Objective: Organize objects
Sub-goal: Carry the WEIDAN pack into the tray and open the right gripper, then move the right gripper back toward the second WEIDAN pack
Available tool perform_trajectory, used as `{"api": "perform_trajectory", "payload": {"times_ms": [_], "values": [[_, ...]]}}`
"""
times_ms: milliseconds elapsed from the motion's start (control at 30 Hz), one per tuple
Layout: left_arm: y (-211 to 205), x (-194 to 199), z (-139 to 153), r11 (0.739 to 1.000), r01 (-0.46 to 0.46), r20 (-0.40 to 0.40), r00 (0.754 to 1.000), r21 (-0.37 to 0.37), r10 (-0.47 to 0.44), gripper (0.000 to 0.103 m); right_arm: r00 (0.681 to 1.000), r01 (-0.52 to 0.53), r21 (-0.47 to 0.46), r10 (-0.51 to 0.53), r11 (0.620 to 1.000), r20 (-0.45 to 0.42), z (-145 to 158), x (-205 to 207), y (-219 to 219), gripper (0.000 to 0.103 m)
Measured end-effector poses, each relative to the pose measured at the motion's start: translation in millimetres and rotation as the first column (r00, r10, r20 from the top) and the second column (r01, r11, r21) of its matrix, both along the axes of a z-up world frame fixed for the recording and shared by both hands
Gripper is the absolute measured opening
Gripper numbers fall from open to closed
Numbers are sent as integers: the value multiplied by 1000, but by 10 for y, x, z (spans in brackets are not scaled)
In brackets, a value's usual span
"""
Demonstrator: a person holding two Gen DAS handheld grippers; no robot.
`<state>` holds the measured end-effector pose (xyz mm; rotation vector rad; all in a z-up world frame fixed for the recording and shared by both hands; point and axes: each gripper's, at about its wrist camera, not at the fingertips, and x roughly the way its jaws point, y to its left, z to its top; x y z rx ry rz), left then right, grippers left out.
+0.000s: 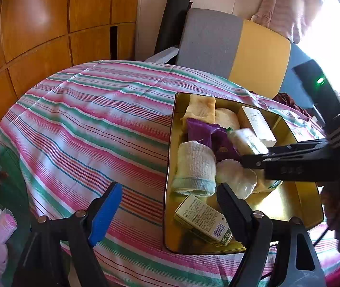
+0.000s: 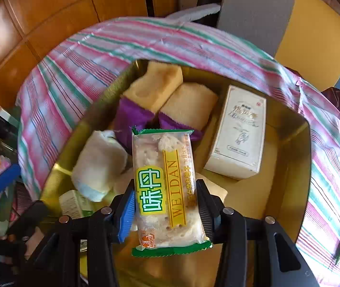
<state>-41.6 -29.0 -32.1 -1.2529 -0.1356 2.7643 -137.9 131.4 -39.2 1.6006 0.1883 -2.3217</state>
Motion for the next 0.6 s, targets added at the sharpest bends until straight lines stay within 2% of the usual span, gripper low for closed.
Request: {"api": "perform_trajectory", "payload": {"times_ms": [133, 200, 433, 600], "values": [[5, -8, -16, 1000, 0, 8, 1000, 1, 0, 82, 1000, 3, -60, -3, 998, -4, 13, -13, 62, 56], [12, -3, -8, 1000, 1, 4, 1000, -1, -1, 82, 1000, 8, -77, -10, 997, -23, 59, 19, 106, 65], [71, 43, 45, 1000, 13, -17, 1000, -16, -14, 82, 993, 50, -128, -63, 991, -99, 304, 292, 352, 67], [142, 94, 104, 999, 30, -35, 999, -30, -31, 82, 985, 104, -114, -119, 988, -129, 373, 551, 597, 67]]}}
